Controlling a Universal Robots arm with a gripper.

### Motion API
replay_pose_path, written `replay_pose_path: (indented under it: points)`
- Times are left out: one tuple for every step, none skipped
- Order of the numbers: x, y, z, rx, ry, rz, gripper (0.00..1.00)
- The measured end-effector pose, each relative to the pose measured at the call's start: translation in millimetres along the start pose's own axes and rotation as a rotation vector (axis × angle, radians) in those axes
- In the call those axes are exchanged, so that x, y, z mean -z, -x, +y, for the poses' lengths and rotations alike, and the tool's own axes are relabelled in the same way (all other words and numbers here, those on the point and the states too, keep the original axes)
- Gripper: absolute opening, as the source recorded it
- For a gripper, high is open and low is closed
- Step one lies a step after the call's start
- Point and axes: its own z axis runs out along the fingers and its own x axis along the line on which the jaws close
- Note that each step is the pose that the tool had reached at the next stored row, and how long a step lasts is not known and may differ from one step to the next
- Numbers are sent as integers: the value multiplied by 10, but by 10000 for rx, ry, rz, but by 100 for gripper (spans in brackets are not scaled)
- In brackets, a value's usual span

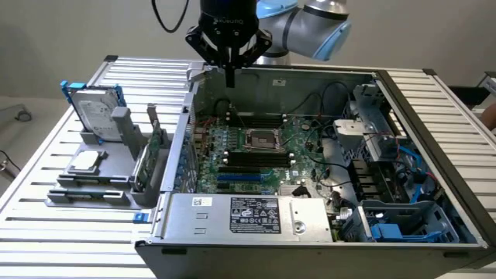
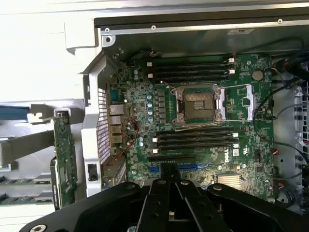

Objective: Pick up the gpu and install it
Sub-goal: 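Reach for the gpu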

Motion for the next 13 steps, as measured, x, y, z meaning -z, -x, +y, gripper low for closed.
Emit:
replay_pose_path:
  points:
    - [0, -33, 6, 1, 6, 4, 11]
    - [1, -73, 11, 1, 22, 12, 11]
    - [2, -114, 15, -1, 36, 25, 11]
    - [2, -155, 19, -2, 49, 40, 11]
    - [2, -197, 23, -2, 58, 56, 11]
    - [3, -243, 25, -3, 63, 66, 11]
    - [2, -288, 27, -4, 65, 69, 11]
    - [-1, -333, 27, -3, 65, 70, 11]
    - [-5, -378, 27, -3, 65, 72, 11]
    - [-10, -428, 26, -4, 65, 74, 11]
    - [-17, -473, 23, -4, 65, 78, 11]
    - [-25, -518, 20, -3, 61, 83, 11]
    - [-34, -563, 18, -4, 59, 86, 11]
